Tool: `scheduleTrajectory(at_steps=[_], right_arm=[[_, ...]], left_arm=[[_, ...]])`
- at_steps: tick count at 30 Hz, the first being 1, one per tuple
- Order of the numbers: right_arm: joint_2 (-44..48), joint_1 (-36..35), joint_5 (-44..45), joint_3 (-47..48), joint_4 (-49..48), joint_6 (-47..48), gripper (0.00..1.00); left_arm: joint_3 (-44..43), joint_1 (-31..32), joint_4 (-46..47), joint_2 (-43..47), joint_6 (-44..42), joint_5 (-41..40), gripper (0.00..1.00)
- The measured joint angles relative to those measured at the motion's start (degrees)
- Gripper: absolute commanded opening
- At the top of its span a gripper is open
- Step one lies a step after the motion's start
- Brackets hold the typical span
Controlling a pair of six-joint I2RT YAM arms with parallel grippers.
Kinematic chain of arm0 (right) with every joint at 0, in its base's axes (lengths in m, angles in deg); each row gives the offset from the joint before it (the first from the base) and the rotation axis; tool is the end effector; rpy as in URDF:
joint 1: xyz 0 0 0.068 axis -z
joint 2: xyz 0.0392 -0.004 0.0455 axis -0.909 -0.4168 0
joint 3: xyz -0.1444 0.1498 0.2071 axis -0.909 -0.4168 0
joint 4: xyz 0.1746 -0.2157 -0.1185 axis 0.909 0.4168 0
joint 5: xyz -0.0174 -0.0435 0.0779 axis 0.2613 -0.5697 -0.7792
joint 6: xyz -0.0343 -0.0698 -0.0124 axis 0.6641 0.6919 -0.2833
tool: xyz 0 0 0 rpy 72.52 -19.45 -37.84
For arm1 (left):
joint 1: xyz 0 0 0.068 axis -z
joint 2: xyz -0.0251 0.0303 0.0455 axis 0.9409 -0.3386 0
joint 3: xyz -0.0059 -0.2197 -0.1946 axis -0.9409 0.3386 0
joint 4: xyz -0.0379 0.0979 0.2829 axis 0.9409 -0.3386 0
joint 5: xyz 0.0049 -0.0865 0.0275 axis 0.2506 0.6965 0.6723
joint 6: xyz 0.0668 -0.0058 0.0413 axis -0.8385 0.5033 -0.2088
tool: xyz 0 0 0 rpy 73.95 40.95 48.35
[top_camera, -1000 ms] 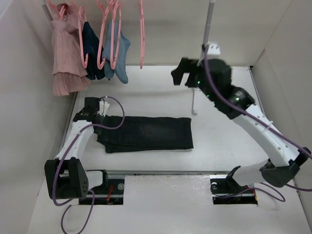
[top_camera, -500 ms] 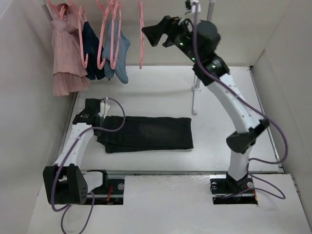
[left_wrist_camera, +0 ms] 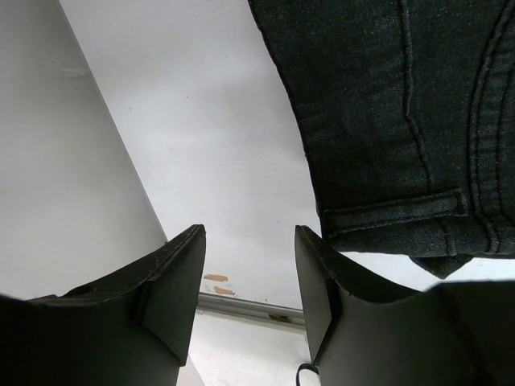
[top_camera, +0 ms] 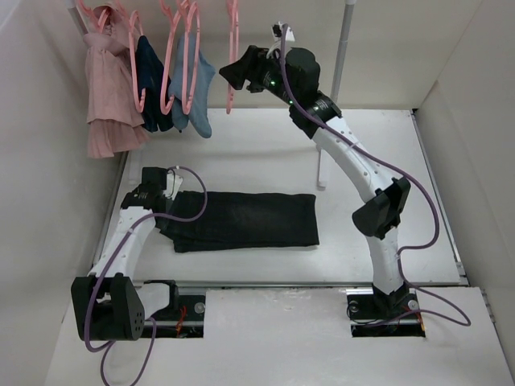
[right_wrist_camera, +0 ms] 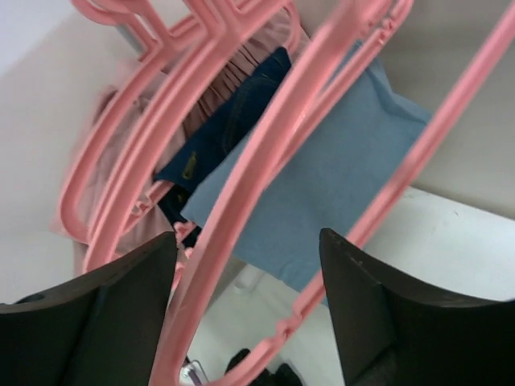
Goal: Place the trousers on the hanger
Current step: Pick up the hanger from the clothesline.
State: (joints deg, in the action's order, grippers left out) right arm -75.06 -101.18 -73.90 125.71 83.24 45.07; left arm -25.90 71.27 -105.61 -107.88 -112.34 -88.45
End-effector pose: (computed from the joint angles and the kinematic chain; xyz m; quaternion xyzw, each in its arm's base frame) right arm 0.4557 0.3444 0.5046 -0.1058 0.6599 0.4531 0.5899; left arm 0.2696 0.0122 0.2183 0.1908 0.9280 0.1860 0.2605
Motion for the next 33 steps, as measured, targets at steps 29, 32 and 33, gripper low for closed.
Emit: scheduleTrajectory(at_steps=[29, 32, 33], right_arm=[[6.47, -1.84, -1.05, -17.66, -14.49, -9.05, 0.00], [12.24, -4.52, 2.60, -22.36, -15.67, -6.27, 0.00], [14.49, -5.31, 3.65, -24.20, -16.06, -5.53, 0.00]], left_arm=[[0.87, 0.00, -0.79, 0.28, 0.61, 2.78, 0.45], [-1.36, -0.02, -1.60, 0.66, 1.27, 6.56, 0.42], [-2.03, -0.02, -1.60, 1.03, 1.44, 8.26, 0.42]])
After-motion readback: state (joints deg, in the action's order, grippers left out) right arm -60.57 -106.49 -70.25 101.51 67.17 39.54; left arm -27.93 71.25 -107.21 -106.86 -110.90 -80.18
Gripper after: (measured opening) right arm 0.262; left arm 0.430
